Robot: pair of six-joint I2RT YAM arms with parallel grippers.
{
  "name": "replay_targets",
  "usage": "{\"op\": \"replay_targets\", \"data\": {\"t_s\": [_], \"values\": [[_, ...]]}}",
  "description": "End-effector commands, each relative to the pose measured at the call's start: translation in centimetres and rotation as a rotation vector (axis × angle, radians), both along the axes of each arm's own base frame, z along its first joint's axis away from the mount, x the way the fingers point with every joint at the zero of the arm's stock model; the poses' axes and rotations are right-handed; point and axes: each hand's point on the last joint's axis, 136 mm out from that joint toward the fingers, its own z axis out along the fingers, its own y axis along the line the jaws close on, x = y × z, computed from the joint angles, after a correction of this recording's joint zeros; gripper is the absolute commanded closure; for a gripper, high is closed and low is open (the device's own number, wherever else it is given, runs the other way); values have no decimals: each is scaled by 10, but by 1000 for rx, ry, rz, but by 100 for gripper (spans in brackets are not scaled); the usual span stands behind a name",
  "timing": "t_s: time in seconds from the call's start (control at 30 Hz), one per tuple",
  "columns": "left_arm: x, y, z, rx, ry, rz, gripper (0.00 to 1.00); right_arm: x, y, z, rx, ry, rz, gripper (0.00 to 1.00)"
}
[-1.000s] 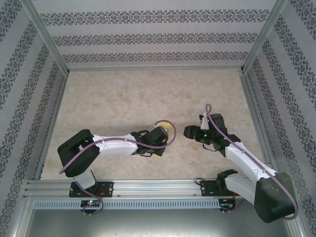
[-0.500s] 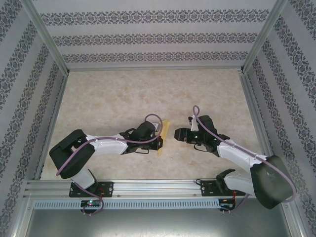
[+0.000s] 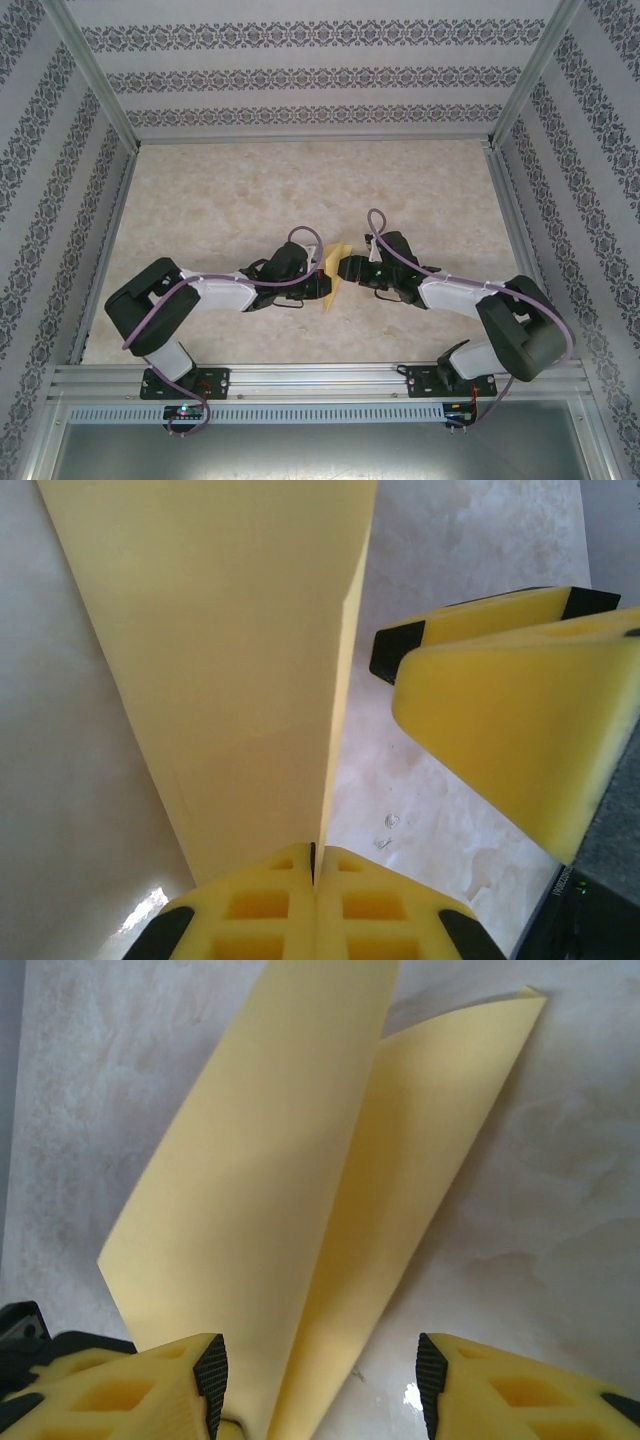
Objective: Fold a paper plane with a square sheet of paper (fold left side to right side)
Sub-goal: Fold the wing for the fifth time at the center of the table.
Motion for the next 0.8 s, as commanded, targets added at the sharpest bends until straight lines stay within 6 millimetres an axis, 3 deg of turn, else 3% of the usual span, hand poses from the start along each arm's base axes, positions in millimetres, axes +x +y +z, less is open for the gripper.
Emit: {"op": "replay_targets", "data": {"t_s": [0.0,0.6,0.77], "values": [[6,-6,3,-61,5,10,98,13,5,9,17,-30,-37,46],[6,-12,-8,-72,46,5,98,19,11,-20,-13,71,-64,46],[6,-13,-11,-75,55,4,93,17,9,-28,-39,102,-71,48]]}}
